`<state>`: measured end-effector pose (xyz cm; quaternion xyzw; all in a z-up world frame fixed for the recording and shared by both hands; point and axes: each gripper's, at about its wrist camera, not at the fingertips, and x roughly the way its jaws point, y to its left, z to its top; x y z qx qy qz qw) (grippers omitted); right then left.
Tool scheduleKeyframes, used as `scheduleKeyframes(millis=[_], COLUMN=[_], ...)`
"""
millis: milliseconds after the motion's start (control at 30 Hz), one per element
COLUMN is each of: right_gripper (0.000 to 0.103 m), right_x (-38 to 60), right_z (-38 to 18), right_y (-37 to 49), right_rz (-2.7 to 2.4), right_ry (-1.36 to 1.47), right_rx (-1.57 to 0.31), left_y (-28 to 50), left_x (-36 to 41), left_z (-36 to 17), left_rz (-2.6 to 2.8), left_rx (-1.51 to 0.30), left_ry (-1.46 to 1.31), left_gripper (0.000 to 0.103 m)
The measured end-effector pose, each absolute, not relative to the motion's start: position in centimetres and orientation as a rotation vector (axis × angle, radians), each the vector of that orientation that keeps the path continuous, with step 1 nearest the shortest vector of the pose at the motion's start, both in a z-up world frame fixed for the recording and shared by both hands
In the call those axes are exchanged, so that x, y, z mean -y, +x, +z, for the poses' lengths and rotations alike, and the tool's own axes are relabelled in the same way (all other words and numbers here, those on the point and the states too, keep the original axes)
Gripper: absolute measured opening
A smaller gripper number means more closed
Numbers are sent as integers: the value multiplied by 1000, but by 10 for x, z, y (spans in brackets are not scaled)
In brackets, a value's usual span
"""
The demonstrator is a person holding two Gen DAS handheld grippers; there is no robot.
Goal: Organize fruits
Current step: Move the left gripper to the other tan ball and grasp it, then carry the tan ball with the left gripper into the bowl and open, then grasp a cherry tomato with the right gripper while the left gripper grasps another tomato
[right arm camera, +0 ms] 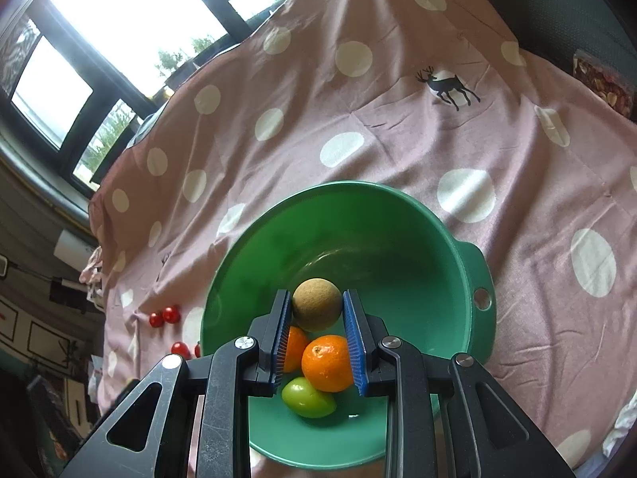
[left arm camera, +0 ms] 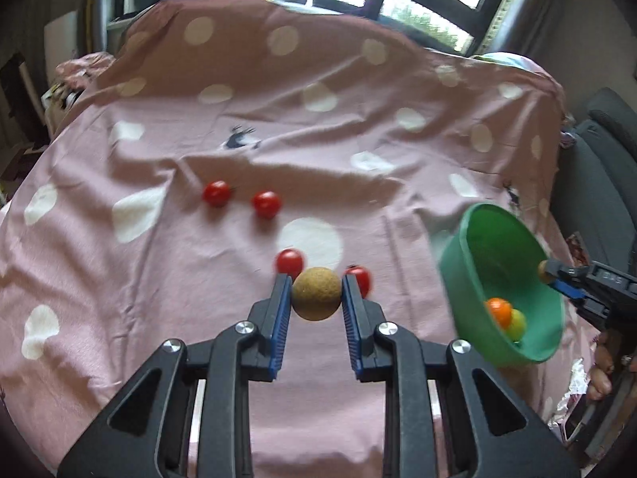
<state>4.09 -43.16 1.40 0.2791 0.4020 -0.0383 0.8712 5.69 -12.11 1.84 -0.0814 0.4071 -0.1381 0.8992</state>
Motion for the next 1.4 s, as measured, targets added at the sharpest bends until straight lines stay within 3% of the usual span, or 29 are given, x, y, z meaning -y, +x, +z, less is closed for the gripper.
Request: scheduleKeyframes(millis=[300,600,667,767,1133,1400], right_gripper=[28,29,33,44,44,44], right_x=[440,448,448,446,375,279], right_z=[13,5,4,7,43,26], right_y=[38,40,40,40,47,85], right_rz=[-100,-145,-144,-138,77,231], right_ry=[594,599,598,599,465,294], right_rx=[-849,-898,-903,-890,-777,-868], left_y=[53,62,62,66,87,106], left_x=[230,266,260,245,123,67], left_z=[43,22,23,26,16,-19], left_rz=[-570,-655,-639,-611,-239,-153], left_rx=[-812,-901,-895,-887,-869,-926], left_ry=[-95,-100,-102,-140,-211,-301], left_gripper=[25,29,47,56,57,55])
